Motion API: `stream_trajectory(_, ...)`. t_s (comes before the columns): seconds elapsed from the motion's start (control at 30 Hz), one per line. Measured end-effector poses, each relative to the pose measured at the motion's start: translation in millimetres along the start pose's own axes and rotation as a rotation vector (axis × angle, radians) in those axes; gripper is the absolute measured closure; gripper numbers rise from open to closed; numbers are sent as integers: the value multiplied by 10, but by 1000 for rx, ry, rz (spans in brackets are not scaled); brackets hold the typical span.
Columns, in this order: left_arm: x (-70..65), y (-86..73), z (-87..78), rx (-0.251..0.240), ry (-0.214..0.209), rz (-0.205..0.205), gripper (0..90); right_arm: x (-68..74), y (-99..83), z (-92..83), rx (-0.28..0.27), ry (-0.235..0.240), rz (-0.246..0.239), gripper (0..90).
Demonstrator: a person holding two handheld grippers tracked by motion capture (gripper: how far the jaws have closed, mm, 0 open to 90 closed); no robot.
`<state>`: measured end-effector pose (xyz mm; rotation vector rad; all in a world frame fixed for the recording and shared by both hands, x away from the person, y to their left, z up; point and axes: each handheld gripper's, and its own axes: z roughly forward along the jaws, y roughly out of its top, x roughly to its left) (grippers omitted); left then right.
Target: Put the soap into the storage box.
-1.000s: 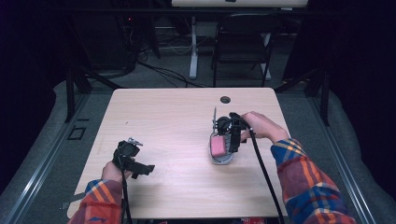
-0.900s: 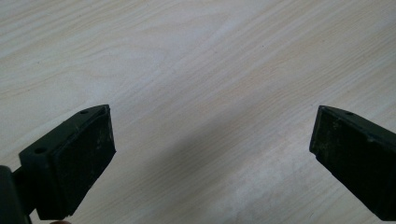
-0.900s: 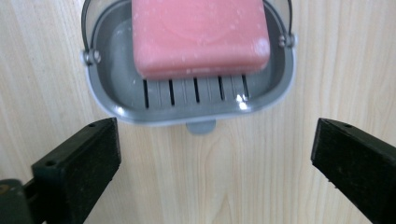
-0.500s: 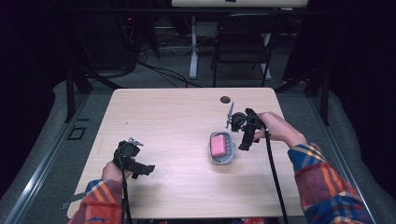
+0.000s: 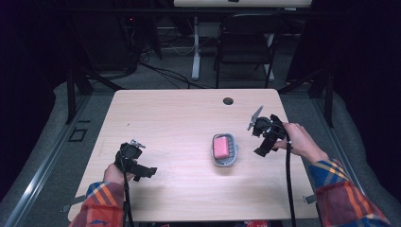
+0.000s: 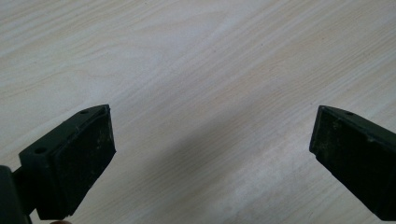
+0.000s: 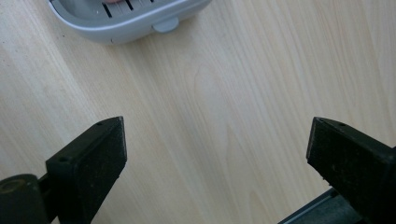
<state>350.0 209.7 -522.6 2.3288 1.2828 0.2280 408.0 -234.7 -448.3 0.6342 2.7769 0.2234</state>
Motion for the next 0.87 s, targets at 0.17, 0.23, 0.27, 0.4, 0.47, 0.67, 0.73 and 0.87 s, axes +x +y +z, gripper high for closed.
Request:
stream_trajectory(0.17, -3, 3, 2, 3, -1, -1, 2, 35, -225, 43, -18, 20, 89, 44)
stream_trajectory(0.23, -4, 5, 6, 6, -2, 2, 2, 47, -406, 56, -32, 45, 149, 39)
stream_trajectory(0.27, -4, 5, 6, 6, -2, 2, 2, 47, -406, 56, -32, 45, 149, 39)
stream_trajectory(0.4, -7, 8, 7, 7, 0, 2, 2, 81, -670, 84, -100, 86, 272, 41)
stream_trajectory(0.47, -9, 8, 8, 8, 0, 2, 2, 115, -790, 90, -119, 67, 306, 44)
stream_trajectory(0.67, -15, 15, 11, 13, 1, 11, 2, 240, -1143, 124, -229, 45, 383, 91)
stream_trajectory(0.73, -16, 14, 10, 10, 2, 10, 1, 253, -1175, 140, -239, 63, 391, 91)
stream_trajectory(0.87, -18, 13, 9, 9, 1, 10, 2, 262, -1170, 180, -201, 64, 370, 89)
